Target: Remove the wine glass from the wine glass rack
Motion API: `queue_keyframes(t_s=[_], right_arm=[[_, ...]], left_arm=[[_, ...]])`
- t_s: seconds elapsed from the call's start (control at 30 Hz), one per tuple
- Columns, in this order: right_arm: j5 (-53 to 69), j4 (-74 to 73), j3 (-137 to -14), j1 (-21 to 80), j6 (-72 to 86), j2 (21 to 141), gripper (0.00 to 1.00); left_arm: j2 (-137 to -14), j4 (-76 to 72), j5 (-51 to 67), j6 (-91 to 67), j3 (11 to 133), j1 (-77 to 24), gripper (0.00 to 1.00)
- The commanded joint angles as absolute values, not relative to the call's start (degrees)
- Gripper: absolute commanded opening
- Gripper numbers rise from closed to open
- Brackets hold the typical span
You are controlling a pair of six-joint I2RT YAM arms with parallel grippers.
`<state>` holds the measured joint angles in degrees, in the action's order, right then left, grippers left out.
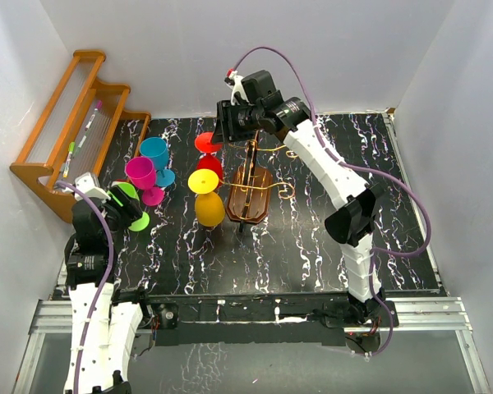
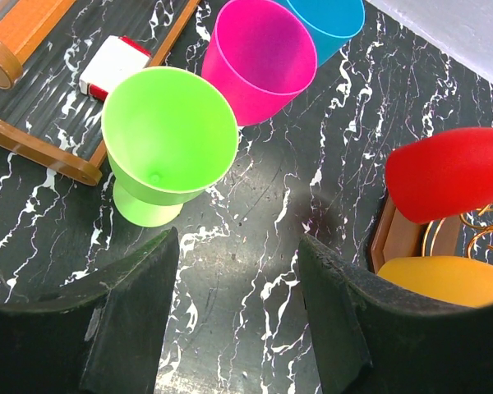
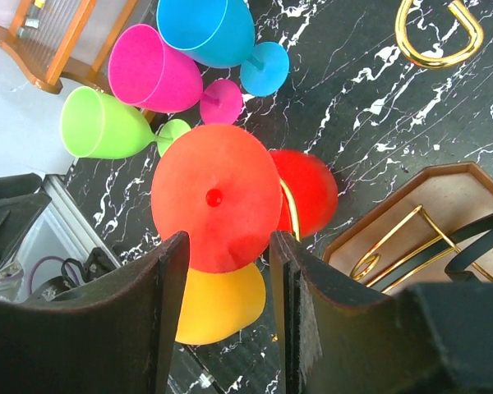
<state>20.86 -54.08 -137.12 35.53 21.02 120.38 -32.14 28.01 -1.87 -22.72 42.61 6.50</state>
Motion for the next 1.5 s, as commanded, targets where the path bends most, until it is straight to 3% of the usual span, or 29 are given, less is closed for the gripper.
queue_keyframes(t_s=[0.0,0.47,1.17,1.37,1.47], right_arm=[[19.0,-53.3,-139.2,36.4,21.3,120.3,0.46],[13.6,-50.5,-138.6,37.1,21.9,119.6,0.45],[21.7,-41.7,-134.2,37.5,24.6,118.2,0.44],[23.0,-42.0,-133.8,37.9,24.3,117.9,0.37],[22.6,-42.7,-133.4,38.1,23.9,117.8,0.26]], left_arm=[[-31.6,26.6,-1.0,-22.2,42.1,6.2,0.58],[-31.3,26.7,-1.0,-22.3,42.1,5.9,0.58],[-31.1,26.6,-1.0,-22.3,41.9,5.9,0.58],[-31.1,26.5,-0.8,-22.2,41.9,5.9,0.58],[-31.1,26.5,-0.8,-22.2,41.8,5.8,0.58]])
